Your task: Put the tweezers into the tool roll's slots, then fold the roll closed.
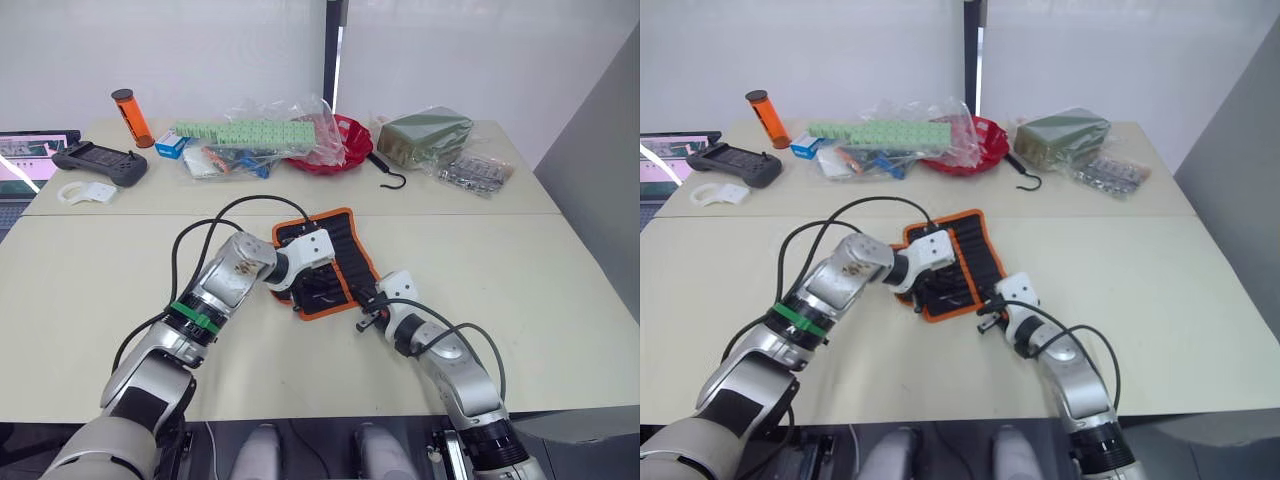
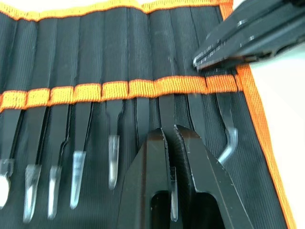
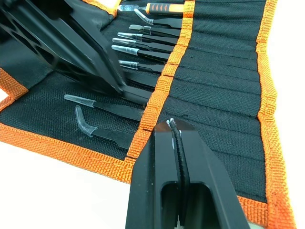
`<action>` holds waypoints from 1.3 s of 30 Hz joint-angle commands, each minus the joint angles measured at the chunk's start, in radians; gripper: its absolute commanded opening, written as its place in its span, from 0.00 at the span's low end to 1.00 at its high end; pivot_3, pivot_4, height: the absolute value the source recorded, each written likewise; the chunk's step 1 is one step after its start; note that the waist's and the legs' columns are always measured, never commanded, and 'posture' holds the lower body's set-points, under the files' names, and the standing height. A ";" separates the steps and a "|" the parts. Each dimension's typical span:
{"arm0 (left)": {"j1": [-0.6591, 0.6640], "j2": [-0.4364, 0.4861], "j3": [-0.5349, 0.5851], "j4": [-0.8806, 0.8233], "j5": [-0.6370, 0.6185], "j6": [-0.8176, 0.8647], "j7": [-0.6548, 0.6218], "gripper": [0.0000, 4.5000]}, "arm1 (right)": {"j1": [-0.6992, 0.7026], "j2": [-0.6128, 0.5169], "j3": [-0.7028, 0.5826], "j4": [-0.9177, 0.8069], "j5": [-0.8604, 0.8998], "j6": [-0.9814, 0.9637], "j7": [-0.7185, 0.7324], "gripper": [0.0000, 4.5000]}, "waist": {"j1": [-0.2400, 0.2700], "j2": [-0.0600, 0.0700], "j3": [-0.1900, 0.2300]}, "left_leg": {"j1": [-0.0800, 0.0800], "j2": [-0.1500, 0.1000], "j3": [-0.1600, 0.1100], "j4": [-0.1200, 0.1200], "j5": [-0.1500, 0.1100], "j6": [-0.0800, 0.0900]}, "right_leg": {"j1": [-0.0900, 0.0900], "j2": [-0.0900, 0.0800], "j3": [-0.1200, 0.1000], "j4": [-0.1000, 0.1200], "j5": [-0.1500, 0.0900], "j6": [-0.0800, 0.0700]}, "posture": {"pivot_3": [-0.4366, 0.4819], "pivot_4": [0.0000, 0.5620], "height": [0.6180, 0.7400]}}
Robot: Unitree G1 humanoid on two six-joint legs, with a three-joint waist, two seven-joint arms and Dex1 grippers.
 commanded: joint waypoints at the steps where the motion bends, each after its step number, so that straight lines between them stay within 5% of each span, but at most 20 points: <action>1: -0.023 -0.037 0.008 0.023 0.019 -0.039 0.024 0.01 | 0.031 -0.001 0.031 0.061 -0.026 0.050 0.001 0.00 | 0.001 0.000 0.000 | 0.000 0.000 0.000 0.000 0.000 0.000 | 0.000 0.000 0.000 0.000 0.000 0.000 | 0.48 0.27 1.00; 14: -0.028 -0.070 0.034 0.009 0.035 -0.010 0.019 0.01 | 0.025 -0.006 0.038 0.071 -0.028 0.054 0.020 0.00 | 0.006 0.000 0.000 | 0.000 -0.001 0.000 0.006 -0.001 0.001 | 0.003 0.000 0.000 0.001 0.001 0.002 | 0.48 0.27 1.00; 27: 0.023 0.161 0.282 -0.340 -0.174 0.316 -0.044 0.98 | 0.011 -0.016 0.043 0.097 -0.026 0.050 0.064 0.00 | -0.006 0.002 0.000 | 0.000 0.000 0.000 0.005 -0.003 0.004 | 0.001 0.000 0.000 0.000 0.001 0.002 | 0.48 0.27 1.00; 35: 0.213 0.277 0.538 -0.378 -0.267 0.264 0.022 0.99 | -0.019 -0.036 -0.011 0.033 0.016 0.053 0.094 0.00 | -0.006 0.003 0.001 | 0.000 0.001 0.000 0.003 -0.003 0.004 | 0.000 0.000 0.001 0.001 0.001 0.001 | 0.48 0.27 1.00; 39: 0.377 0.358 0.598 -0.468 -0.310 0.157 -0.048 0.99 | -0.075 -0.074 -0.015 -0.182 0.097 0.198 0.142 0.00 | -0.002 0.005 0.006 | -0.003 0.000 0.000 0.005 -0.003 0.004 | -0.001 -0.001 0.001 0.000 0.003 -0.003 | 0.48 0.27 1.00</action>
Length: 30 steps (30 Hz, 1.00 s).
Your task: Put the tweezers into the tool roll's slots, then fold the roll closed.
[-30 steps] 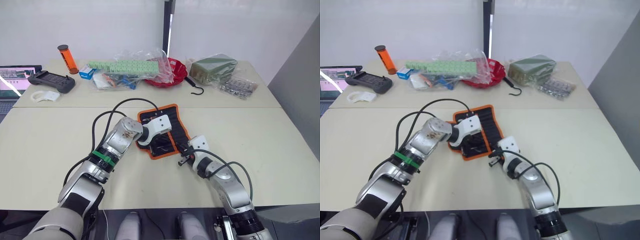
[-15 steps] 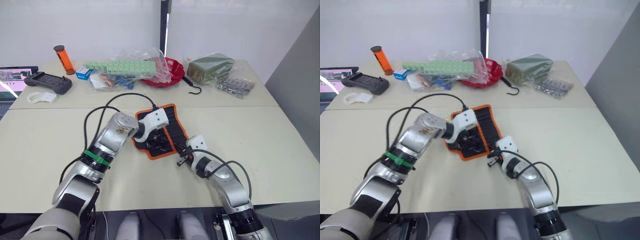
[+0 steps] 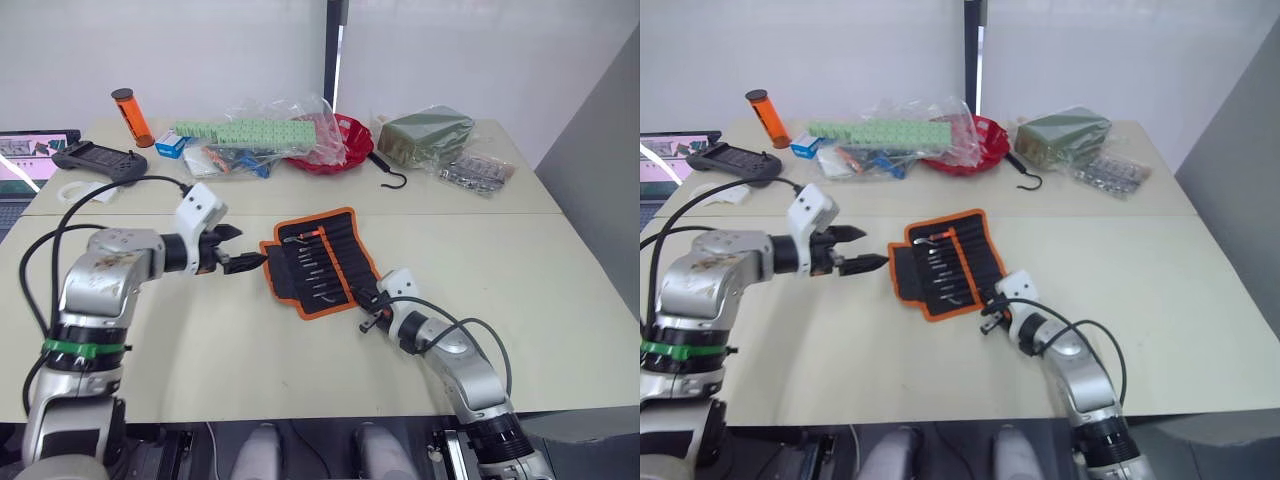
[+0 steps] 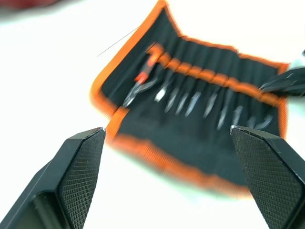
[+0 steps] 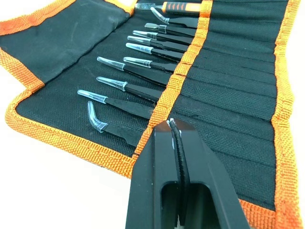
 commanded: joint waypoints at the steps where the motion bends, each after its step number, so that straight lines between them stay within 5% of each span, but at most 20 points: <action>1: 0.092 0.049 0.067 -0.088 -0.050 -0.098 -0.048 0.99 | -0.040 -0.032 0.013 -0.154 0.057 0.128 0.046 0.00 | 0.002 0.001 0.002 | -0.001 0.000 0.000 0.000 0.000 0.000 | -0.002 0.000 0.000 0.000 0.001 -0.002 | 0.48 0.27 1.00; 4: 0.173 0.065 0.110 -0.105 -0.089 -0.129 -0.059 0.99 | -0.080 -0.048 0.030 -0.201 0.072 0.192 0.064 0.00 | 0.001 0.002 0.003 | -0.014 0.000 0.000 0.004 0.000 0.000 | -0.016 0.001 0.000 0.007 0.002 -0.003 | 0.48 0.27 1.00; 7: 0.258 0.068 0.158 -0.126 -0.124 -0.147 -0.058 1.00 | -0.134 -0.036 0.039 -0.211 0.101 0.253 0.076 0.17 | 0.001 0.002 0.004 | -0.014 0.000 0.000 0.004 0.000 0.000 | -0.017 0.001 0.000 0.007 0.002 -0.003 | 0.48 0.27 1.00; 18: 0.430 0.052 0.226 -0.204 -0.168 -0.205 0.014 1.00 | -0.283 -0.002 0.182 -0.136 0.053 0.294 0.098 0.99 | 0.002 0.002 0.004 | -0.013 0.000 0.000 0.003 0.000 0.000 | -0.017 0.001 0.000 0.007 0.002 -0.004 | 0.48 0.27 1.00; 30: 0.563 0.072 0.263 -0.293 -0.223 -0.178 0.047 1.00 | -0.423 0.123 0.356 0.112 -0.124 0.175 0.055 0.99 | -0.002 0.002 0.005 | -0.013 0.000 0.000 0.003 0.000 0.000 | -0.017 0.001 0.000 0.007 0.002 -0.004 | 0.48 0.27 1.00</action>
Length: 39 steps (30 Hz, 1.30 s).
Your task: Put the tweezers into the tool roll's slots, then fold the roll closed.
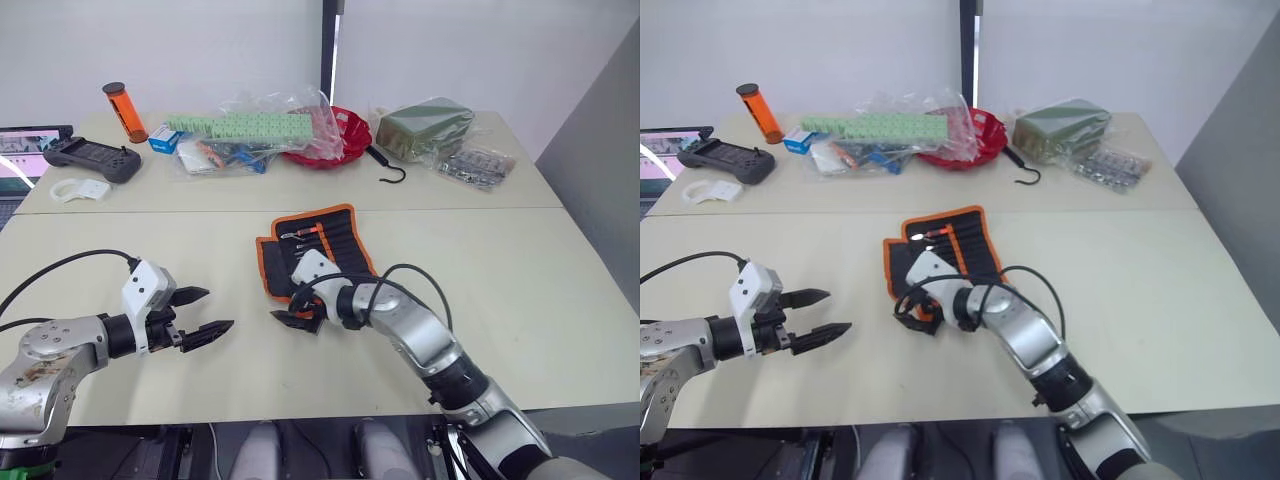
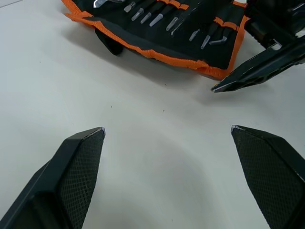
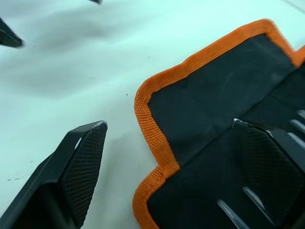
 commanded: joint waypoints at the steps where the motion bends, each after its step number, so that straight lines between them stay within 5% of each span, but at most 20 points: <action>1: 0.010 0.012 0.028 -0.037 -0.017 -0.018 0.014 1.00 | -0.043 0.037 0.017 0.037 -0.051 -0.073 -0.023 0.99 | 0.001 0.000 0.000 | 0.000 0.000 0.000 0.000 0.000 0.000 | 0.000 0.000 0.000 0.000 0.000 0.000 | 0.48 0.27 1.00; 6: 0.014 0.014 0.037 -0.035 -0.019 -0.031 0.024 1.00 | -0.058 0.083 0.001 0.079 -0.079 -0.109 -0.050 0.94 | 0.000 0.000 0.000 | 0.000 0.000 0.000 0.000 0.000 0.000 | 0.000 0.000 0.000 0.000 0.000 0.000 | 0.48 0.27 1.00; 19: -0.038 0.050 -0.029 0.043 0.036 -0.085 0.020 1.00 | -0.080 0.062 -0.029 0.108 -0.091 -0.143 -0.001 0.01 | 0.000 0.000 0.000 | 0.000 0.000 0.000 0.000 0.000 0.000 | 0.000 0.000 0.000 0.000 0.000 0.000 | 0.48 0.27 1.00; 31: -0.085 0.062 -0.088 0.105 0.054 -0.134 -0.021 1.00 | -0.072 -0.038 0.033 0.087 -0.072 -0.338 0.269 0.01 | -0.001 0.000 0.000 | 0.000 0.000 0.000 0.000 0.000 0.000 | 0.000 0.000 0.000 0.001 0.000 0.000 | 0.48 0.27 1.00; 39: -0.131 0.090 -0.148 0.099 0.051 -0.140 -0.082 1.00 | 0.009 -0.291 0.016 -0.011 -0.064 -0.497 0.505 0.01 | 0.003 0.000 0.000 | 0.000 -0.001 0.000 0.001 0.000 0.000 | 0.001 0.000 0.000 0.000 0.000 0.000 | 0.48 0.27 1.00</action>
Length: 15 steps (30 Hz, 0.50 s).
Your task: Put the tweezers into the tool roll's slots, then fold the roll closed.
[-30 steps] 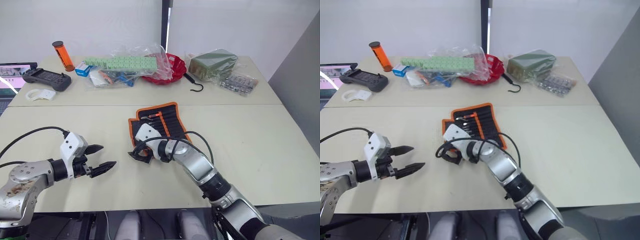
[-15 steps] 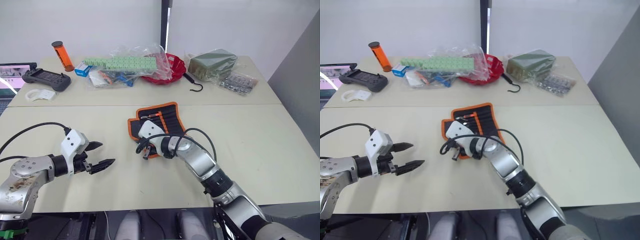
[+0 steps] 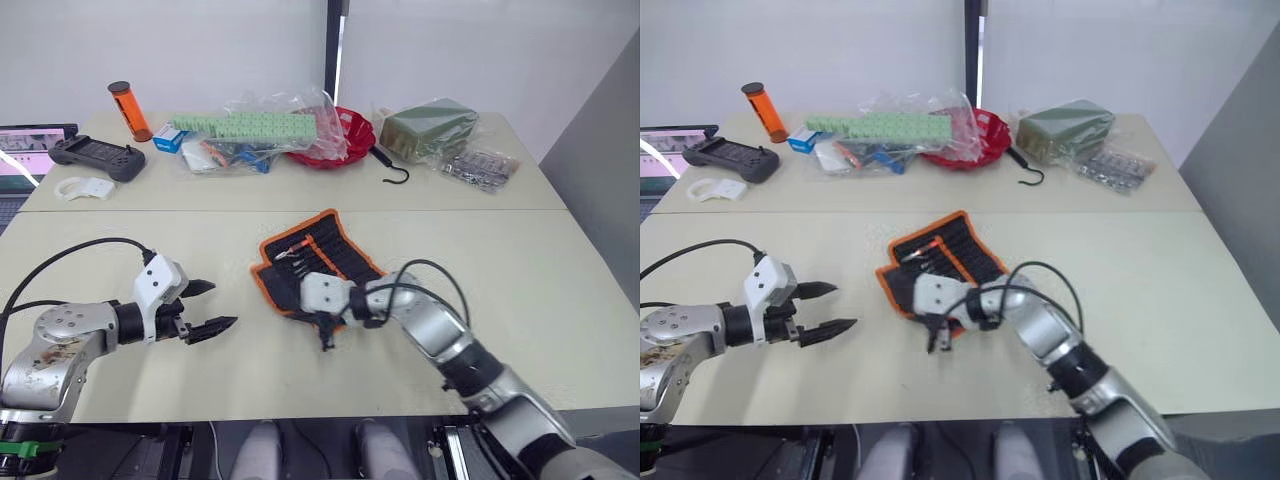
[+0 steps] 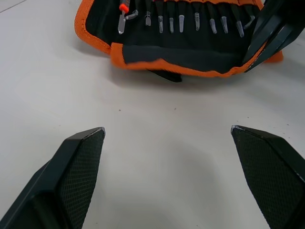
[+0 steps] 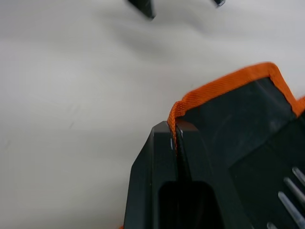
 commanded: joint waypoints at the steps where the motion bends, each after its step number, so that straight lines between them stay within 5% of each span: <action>1: -0.019 0.027 -0.016 -0.024 -0.006 -0.018 -0.040 1.00 | 0.024 -0.073 -0.033 -0.072 0.022 -0.066 0.080 0.01 | -0.003 0.000 0.000 | 0.000 0.000 0.000 0.000 0.000 0.000 | 0.000 0.000 0.000 0.000 0.000 0.000 | 0.48 0.27 1.00; 15: -0.151 -0.010 -0.146 0.007 0.014 -0.069 -0.102 1.00 | 0.109 -0.261 -0.172 -0.030 0.014 -0.201 0.108 0.01 | 0.003 0.000 0.001 | 0.000 0.000 0.000 0.002 0.000 0.000 | 0.001 0.000 0.000 0.000 0.000 0.000 | 0.48 0.27 1.00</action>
